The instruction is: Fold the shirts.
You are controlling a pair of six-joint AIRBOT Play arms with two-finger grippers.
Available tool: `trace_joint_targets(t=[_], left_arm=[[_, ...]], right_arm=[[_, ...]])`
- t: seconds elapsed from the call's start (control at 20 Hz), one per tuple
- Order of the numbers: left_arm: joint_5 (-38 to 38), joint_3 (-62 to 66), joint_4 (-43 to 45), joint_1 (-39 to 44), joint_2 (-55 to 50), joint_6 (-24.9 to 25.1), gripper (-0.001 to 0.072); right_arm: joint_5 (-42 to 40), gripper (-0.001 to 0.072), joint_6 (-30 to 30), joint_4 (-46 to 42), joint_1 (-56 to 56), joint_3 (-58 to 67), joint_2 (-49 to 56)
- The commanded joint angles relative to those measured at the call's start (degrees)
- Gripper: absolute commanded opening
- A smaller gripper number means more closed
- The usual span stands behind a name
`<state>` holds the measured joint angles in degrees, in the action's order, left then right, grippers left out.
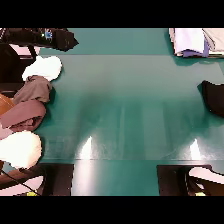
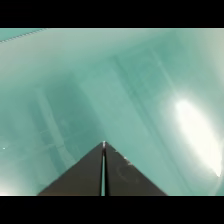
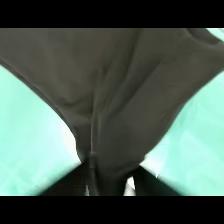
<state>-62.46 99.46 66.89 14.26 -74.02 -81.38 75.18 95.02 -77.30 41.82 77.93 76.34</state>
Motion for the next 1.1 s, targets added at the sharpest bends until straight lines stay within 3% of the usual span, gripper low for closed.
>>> trace_joint_targets(t=[0.0,0.15,0.35,0.5,0.75,0.8,0.85,0.9,0.95,1.05], left_arm=[[-0.2,0.0,0.0,0.0,0.0,0.2,0.002],[-0.1,0.0,0.0,0.0,0.0,0.4,0.0021],[-0.2,0.0,0.0,0.0,0.0,0.4,0.0021],[-2.6,0.0,0.0,0.0,0.0,0.4,0.0021],[-2.4,0.0,0.0,0.0,0.0,0.4,0.0021],[-2.4,0.0,0.0,0.0,0.0,0.4,0.002],[-2.4,0.0,0.0,0.0,0.0,0.4,0.0021],[-2.4,0.0,0.0,0.0,0.0,0.4,0.0021],[-2.4,0.0,0.0,0.0,0.0,0.4,0.0021],[-2.4,0.0,0.0,0.0,0.0,0.4,0.0021]], right_arm=[[2.8,0.059,0.0,-7.0,1.2,0.0,-1.1],[7.6,0.0599,0.0,-15.1,1.2,6.7,-1.2],[9.5,0.059,-0.1,-4.6,-5.4,13.4,-1.2],[9.9,0.0589,-2.7,3.5,-16.9,14.7,-1.3],[9.6,0.0586,-4.0,5.2,-40.6,14.7,-1.2],[8.9,0.0504,-5.0,5.2,-44.6,14.7,-1.2],[8.5,0.0378,-5.4,5.2,-48.2,14.7,-1.2],[8.4,0.0169,-6.1,5.2,-51.1,14.7,-1.3],[8.4,0.0021,-6.9,5.2,-53.6,14.7,-1.2],[8.4,0.002,-7.1,5.2,-57.3,14.7,-1.3]])
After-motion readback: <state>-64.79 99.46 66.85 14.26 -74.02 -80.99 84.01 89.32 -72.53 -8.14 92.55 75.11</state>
